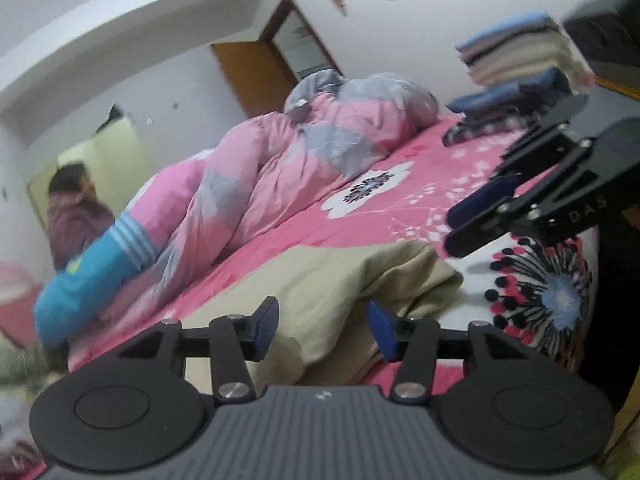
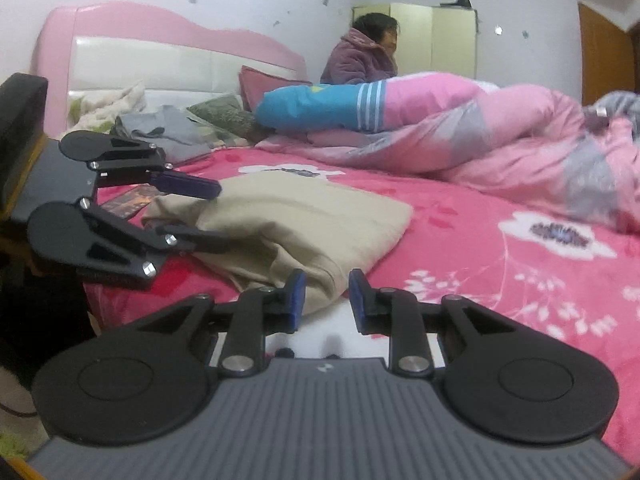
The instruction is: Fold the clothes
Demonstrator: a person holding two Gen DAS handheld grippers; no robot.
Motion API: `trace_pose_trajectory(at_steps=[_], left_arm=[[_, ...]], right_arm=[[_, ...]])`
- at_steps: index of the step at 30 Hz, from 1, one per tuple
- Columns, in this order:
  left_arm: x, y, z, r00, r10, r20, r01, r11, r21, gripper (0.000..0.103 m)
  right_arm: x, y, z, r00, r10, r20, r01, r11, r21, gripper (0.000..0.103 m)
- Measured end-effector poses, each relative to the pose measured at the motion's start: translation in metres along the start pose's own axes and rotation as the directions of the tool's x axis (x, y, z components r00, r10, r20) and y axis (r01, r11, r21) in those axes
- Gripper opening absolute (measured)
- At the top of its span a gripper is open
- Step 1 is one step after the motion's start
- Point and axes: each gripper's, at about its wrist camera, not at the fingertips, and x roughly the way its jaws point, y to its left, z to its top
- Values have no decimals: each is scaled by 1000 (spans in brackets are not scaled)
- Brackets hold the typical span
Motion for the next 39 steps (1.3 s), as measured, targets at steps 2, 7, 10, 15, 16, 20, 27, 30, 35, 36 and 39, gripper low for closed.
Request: trace_pose_trajectory(at_steps=[2,7,10,15,16,20,27,30,35,36,39], left_arm=[[8,-3,3,1000,2,-13,-2,1000,12,50],[27,-4,5,998,-9,-58,11,999,33,36],[31,-5,5,998,-13,-63,16,999,45,27],[32,3,7,999,-5,-36,5,1000,-18,12],[31,7,7,1000,-8,-29,7,999,-37,11],[26,11,9,1000,-6,0,6,998,-58,10],[23,15,8,1000,0,25,2,996,-93,9],[22,17,10,1000,-3,31,6,995,-99,9],[23,15,10,999,-5,32,7,996,-84,9],[23,15,10,999,-4,32,7,996,-89,9],[23,17,11,999,0,35,3,995,-98,9]], right_arm=[[5,-3,-2,1000,20,8,-20,1000,20,23],[17,-9,-3,998,60,12,-60,998,18,30],[26,-7,-2,998,68,5,-68,997,-33,34],[36,2,3,999,45,19,-43,995,-95,32],[36,6,4,999,26,34,-22,993,-113,31],[36,29,7,991,-81,104,102,972,-211,30],[49,45,10,987,-113,114,135,967,-218,27],[38,26,17,991,-26,128,36,996,-77,29],[34,5,15,993,58,106,-63,997,44,30],[36,7,15,993,55,101,-58,998,29,30],[44,18,17,996,8,94,-4,999,-52,32]])
